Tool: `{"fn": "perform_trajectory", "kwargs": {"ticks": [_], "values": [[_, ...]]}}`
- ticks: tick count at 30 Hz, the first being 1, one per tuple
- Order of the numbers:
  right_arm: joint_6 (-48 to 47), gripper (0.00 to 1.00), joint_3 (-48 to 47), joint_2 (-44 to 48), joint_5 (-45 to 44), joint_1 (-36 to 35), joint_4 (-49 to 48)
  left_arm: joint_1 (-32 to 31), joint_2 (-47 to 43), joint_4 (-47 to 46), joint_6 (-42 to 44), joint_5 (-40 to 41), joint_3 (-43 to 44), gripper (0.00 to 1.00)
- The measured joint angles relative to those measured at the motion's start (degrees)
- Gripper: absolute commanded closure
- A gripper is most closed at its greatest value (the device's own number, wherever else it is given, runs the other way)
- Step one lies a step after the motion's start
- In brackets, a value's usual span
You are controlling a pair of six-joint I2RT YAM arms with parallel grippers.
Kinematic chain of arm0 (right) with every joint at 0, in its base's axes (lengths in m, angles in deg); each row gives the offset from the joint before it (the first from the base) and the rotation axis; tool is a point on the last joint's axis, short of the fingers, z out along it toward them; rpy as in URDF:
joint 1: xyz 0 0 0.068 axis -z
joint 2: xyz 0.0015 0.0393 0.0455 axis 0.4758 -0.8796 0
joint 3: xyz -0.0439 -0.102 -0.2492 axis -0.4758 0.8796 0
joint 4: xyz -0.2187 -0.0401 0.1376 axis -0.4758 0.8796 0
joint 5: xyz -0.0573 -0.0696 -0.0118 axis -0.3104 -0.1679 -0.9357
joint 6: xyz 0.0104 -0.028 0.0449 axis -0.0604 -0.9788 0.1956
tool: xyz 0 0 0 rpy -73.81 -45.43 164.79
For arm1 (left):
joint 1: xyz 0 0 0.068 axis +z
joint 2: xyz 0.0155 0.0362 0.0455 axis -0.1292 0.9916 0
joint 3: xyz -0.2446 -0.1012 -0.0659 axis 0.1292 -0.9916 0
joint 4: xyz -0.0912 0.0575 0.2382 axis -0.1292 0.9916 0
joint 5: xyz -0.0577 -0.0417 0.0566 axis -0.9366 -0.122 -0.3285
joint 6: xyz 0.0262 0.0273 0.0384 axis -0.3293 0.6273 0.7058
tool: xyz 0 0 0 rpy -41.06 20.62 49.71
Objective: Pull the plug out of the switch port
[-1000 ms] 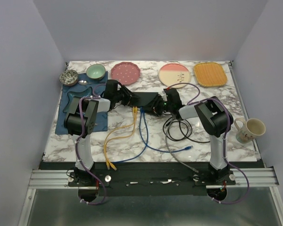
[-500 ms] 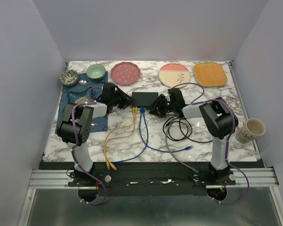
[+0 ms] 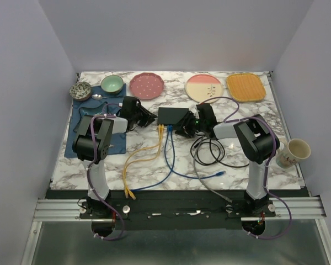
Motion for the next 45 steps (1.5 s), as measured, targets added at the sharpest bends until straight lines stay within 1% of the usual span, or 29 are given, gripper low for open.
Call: {"fn": "perform_trajectory", "kwargs": {"ticks": [4, 10, 13, 17, 20, 23, 27, 29, 33, 36, 38, 42, 43, 45], "values": [[0.0, 0.49, 0.1, 0.2, -0.2, 0.0, 0.3, -1.7, 1.2, -3.0, -1.4, -2.9, -0.7, 0.58], [-0.6, 0.48, 1.8, 2.3, -1.4, 0.3, 1.8, -3.3, 0.6, -8.1, -3.7, -5.7, -5.0, 0.58], [-0.9, 0.47, 2.8, 3.5, -2.1, 0.9, 2.6, -3.4, -1.7, -7.7, -3.7, -5.7, -7.5, 0.58], [-1.0, 0.46, 5.2, 5.4, -2.5, 1.6, 2.8, -2.9, -5.8, -3.0, -1.7, -2.8, -8.2, 0.58], [-0.2, 0.47, 5.9, 5.6, -2.5, 2.1, 2.4, -2.5, -7.6, -0.4, 0.2, -0.7, -4.7, 0.58], [1.2, 0.48, 6.1, 5.6, -2.5, 2.2, 1.9, -2.2, -5.9, 0.1, 1.4, -1.1, 3.1, 0.58], [4.1, 0.50, 6.1, 4.9, -2.7, 2.4, 1.0, -2.4, 0.1, -1.7, 2.0, -6.3, 12.7, 0.58], [5.9, 0.51, 6.1, 4.6, -3.0, 2.5, 0.3, -2.7, 3.8, -2.8, 1.9, -9.7, 15.5, 0.58], [9.6, 0.53, 6.1, 3.7, -3.8, 2.5, -1.2, -3.5, 9.5, -4.3, 0.9, -15.2, 16.3, 0.58], [12.0, 0.54, 6.1, 3.2, -4.3, 2.5, -2.1, -4.0, 12.0, -4.3, 0.2, -17.4, 15.7, 0.58], [12.8, 0.55, 5.9, 3.0, -4.6, 2.5, -2.3, -4.2, 12.3, -4.8, -0.4, -18.6, 15.2, 0.58], [13.5, 0.62, 5.0, 2.3, -5.4, 2.5, -1.8, -4.3, 12.3, -5.6, -0.5, -19.7, 15.2, 0.58], [13.5, 0.65, 4.4, 1.9, -5.6, 2.5, -1.5, -4.3, 12.3, -5.7, -0.4, -19.8, 15.1, 0.58], [13.1, 0.66, 3.1, 1.2, -6.0, 2.5, -0.8, -4.3, 12.3, -6.0, -0.5, -19.9, 14.8, 0.58]]}}
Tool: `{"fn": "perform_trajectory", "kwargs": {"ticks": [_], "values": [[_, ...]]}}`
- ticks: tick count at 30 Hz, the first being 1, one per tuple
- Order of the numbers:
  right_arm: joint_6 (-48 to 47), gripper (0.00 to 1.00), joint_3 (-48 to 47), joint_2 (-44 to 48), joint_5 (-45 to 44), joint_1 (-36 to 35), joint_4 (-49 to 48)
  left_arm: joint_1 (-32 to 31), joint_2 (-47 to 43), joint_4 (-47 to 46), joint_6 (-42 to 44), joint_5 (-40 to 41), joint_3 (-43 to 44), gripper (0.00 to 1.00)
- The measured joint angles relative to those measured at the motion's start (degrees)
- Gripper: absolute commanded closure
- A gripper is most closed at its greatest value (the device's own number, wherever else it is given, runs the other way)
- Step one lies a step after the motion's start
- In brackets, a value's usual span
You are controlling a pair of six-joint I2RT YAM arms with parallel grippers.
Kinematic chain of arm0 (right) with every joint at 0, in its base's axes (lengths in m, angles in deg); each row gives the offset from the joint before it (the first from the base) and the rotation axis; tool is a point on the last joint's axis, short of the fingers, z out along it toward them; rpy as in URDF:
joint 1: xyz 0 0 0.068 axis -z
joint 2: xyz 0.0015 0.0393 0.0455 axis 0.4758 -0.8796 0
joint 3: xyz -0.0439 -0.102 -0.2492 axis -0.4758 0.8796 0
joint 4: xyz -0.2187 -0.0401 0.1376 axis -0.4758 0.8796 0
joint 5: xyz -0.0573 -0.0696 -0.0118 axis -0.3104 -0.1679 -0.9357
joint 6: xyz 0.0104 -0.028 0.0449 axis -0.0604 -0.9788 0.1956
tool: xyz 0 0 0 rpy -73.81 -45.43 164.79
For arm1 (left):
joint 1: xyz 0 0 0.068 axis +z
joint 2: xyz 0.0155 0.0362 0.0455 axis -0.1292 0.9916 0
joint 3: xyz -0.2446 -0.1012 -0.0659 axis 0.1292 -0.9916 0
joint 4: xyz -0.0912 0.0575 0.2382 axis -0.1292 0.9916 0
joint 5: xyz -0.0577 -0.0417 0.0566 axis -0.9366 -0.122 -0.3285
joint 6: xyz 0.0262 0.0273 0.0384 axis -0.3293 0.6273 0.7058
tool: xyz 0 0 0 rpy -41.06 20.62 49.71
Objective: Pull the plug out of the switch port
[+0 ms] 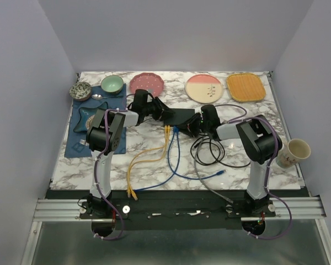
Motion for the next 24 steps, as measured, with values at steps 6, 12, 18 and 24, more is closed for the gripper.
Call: {"fn": "perform_trajectory", "kwargs": {"ticks": [6, 12, 18, 24], "values": [[-1.1, 0.67, -1.1, -0.3, -0.4, 0.0, 1.5, 0.1, 0.0, -1.4, -0.2, -0.7, -1.4, 0.58], [-1.0, 0.60, -1.2, -0.3, -0.4, 0.0, 1.7, 0.1, 0.0, -2.3, -0.4, -0.9, -2.0, 0.58], [-0.5, 0.65, -1.4, -0.4, -0.3, 0.0, 1.6, 0.1, 0.0, -3.6, -0.6, -1.2, -2.8, 0.58], [0.6, 0.76, -2.0, -1.2, -0.3, 0.0, 1.5, 0.1, -0.1, -4.3, -0.8, -1.3, -3.3, 0.58]]}}
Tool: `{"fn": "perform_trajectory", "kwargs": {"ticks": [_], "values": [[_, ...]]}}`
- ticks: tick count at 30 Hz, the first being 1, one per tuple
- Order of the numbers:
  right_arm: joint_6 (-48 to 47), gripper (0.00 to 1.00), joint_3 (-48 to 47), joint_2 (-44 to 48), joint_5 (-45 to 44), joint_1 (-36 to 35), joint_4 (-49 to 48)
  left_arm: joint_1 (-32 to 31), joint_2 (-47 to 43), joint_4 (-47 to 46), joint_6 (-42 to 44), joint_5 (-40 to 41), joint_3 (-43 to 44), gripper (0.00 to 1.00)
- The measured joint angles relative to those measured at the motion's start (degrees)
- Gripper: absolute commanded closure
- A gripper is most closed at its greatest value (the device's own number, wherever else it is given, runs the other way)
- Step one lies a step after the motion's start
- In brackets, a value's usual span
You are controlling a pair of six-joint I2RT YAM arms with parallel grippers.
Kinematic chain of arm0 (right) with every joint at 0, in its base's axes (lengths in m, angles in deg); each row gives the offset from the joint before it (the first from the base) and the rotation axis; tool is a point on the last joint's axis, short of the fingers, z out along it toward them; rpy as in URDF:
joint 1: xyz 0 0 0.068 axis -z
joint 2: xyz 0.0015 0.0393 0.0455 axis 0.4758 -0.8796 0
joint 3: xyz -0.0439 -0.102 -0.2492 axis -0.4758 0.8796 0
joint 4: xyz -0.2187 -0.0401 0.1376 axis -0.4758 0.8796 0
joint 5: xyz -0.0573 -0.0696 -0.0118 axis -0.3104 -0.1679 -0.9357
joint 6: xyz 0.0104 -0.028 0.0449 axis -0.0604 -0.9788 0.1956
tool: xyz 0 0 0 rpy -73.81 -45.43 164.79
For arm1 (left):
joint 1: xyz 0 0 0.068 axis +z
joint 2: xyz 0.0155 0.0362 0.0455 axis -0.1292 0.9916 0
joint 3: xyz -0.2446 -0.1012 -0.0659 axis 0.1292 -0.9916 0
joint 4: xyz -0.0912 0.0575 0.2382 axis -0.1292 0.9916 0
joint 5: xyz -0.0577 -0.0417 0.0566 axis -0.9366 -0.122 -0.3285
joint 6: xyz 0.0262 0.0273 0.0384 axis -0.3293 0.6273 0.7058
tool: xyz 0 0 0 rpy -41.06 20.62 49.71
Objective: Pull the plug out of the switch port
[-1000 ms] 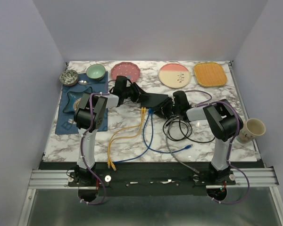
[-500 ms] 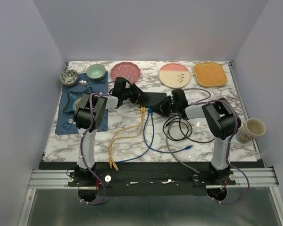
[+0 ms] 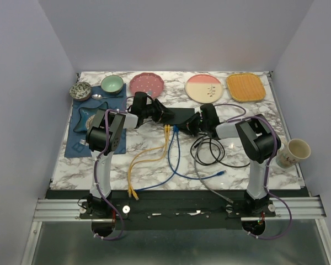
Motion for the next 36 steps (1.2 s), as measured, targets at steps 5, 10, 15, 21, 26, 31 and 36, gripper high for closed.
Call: {"fn": "perform_trajectory", "kwargs": {"ticks": [5, 10, 15, 21, 26, 31, 36], "values": [[0.5, 0.91, 0.0, -0.3, 0.0, 0.0, -1.0, 0.0, -0.3, -0.2, 0.0, 0.0, -0.5, 0.58], [-0.8, 0.99, 0.0, -0.3, 0.0, 0.0, -1.5, -0.1, -1.0, -1.0, -0.1, -0.1, -1.9, 0.58], [-4.2, 0.99, 0.0, -0.3, 0.1, 0.0, -1.8, -0.2, -3.1, -1.7, -0.9, -0.3, -5.2, 0.58], [-8.4, 0.99, 0.0, 0.0, 0.2, 0.0, -1.9, -1.1, -4.5, -4.1, -2.9, -0.9, -8.7, 0.58], [-11.0, 0.99, 0.0, 0.0, 0.9, 0.0, -1.9, -1.9, -4.2, -4.5, -4.2, -1.0, -8.5, 0.58], [-13.4, 0.99, 0.1, 0.4, 2.8, 0.0, -1.5, -2.3, -3.0, -4.7, -4.8, -1.0, -7.0, 0.58], [-15.8, 0.99, 2.5, 2.9, 4.0, -0.1, 0.3, -2.3, -2.3, -4.6, -5.0, -1.0, -5.9, 0.58]]}}
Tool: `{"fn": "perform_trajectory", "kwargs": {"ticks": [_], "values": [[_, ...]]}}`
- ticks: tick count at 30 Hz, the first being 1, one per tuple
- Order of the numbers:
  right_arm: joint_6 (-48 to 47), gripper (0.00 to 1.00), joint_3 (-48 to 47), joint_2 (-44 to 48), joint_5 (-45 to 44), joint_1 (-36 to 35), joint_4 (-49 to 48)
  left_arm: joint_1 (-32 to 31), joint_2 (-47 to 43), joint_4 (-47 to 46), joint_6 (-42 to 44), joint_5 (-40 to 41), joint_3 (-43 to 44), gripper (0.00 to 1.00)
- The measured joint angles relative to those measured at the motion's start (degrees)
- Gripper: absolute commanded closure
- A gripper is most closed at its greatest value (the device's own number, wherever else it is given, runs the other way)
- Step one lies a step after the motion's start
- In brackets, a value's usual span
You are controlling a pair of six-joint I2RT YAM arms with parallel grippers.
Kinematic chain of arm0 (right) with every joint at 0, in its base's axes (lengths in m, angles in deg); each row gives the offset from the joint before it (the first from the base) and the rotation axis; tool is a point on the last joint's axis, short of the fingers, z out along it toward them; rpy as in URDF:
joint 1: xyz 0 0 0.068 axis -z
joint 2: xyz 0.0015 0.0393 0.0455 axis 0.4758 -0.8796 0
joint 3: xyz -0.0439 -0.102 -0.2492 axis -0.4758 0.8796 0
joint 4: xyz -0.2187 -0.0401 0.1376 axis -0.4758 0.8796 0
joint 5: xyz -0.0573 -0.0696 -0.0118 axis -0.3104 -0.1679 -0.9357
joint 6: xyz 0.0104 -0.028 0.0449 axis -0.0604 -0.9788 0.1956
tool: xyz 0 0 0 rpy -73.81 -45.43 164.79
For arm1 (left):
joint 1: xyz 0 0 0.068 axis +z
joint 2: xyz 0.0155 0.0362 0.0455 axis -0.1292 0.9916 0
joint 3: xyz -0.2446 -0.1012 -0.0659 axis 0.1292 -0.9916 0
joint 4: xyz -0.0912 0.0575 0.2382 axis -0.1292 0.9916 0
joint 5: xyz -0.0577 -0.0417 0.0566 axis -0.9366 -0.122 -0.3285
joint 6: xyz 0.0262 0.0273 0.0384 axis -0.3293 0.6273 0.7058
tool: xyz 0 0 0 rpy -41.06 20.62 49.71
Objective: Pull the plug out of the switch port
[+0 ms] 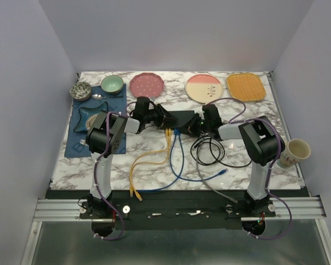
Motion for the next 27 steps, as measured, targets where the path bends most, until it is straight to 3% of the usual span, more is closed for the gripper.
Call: {"fn": "perform_trajectory", "kwargs": {"ticks": [12, 19, 27], "values": [[-2.9, 0.99, -0.1, 0.3, 1.6, 0.0, 1.6, 0.0, 0.3, 0.2, 0.1, -0.1, 0.5, 0.58], [-3.2, 0.99, -0.5, 0.3, 1.6, 0.0, 2.4, -0.4, -5.4, 1.5, 2.4, -0.1, -6.8, 0.58], [-3.9, 0.99, -0.7, 0.3, 1.6, 0.0, 2.8, -1.4, -5.9, 1.0, 2.6, -0.2, -7.8, 0.58]]}}
